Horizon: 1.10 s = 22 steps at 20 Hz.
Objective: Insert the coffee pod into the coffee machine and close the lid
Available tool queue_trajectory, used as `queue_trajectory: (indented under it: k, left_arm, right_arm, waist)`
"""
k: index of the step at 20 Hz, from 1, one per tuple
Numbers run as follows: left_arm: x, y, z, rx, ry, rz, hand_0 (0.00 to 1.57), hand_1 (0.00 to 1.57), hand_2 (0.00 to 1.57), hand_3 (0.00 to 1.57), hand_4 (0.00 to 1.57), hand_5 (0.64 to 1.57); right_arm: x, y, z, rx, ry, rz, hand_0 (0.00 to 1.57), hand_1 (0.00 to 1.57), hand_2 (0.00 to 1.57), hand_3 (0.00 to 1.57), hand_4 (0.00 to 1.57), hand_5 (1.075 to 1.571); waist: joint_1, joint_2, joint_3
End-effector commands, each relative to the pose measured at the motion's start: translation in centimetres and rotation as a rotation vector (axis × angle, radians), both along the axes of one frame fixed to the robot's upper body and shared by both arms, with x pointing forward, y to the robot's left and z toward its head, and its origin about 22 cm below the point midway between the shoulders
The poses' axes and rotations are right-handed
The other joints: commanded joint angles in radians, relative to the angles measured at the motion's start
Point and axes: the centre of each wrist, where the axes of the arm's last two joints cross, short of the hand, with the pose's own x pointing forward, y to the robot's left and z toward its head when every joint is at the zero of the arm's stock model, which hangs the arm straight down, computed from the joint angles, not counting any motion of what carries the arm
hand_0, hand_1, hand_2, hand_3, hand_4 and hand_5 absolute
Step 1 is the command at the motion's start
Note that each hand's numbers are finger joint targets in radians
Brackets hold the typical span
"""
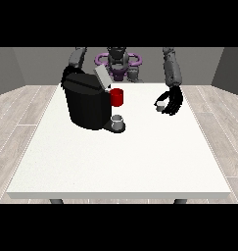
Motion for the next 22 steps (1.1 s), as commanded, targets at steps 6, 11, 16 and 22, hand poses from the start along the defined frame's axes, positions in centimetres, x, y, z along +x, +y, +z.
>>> queue_trajectory:
  k: [6,11,16,22]
  left_arm:
    - [0.9,0.5,1.1,0.146,0.031,-0.046,0.97,0.97,1.05,0.79,0.32,1.571]
    - [1.0,0.8,1.1,0.135,-0.087,-0.068,1.27,1.27,1.40,1.36,0.51,1.571]
    - [3.9,-3.4,4.1,0.090,-0.066,-0.219,1.45,1.45,1.45,1.39,0.62,1.571]
    - [4.9,-2.3,7.3,0.079,-0.085,-0.251,1.24,1.24,1.33,1.32,0.53,1.571]
  right_arm:
    - [0.8,0.5,0.5,0.019,-0.002,-0.035,0.00,0.00,0.00,0.00,0.43,1.571]
    - [-0.4,1.5,0.2,0.030,-0.017,-0.005,0.00,0.00,0.00,0.00,0.45,1.571]
    - [0.5,-0.3,-2.1,0.040,0.095,-0.044,0.00,0.00,0.00,0.00,0.50,1.571]
    - [-0.1,0.7,-2.9,0.022,0.085,-0.026,0.00,0.00,0.00,0.00,0.44,1.571]
  waist:
    - [0.015,-0.004,-0.0002]
    - [-0.008,0.031,-0.0008]
    - [0.033,-0.079,0.0003]
    - [0.020,-0.090,-0.0001]
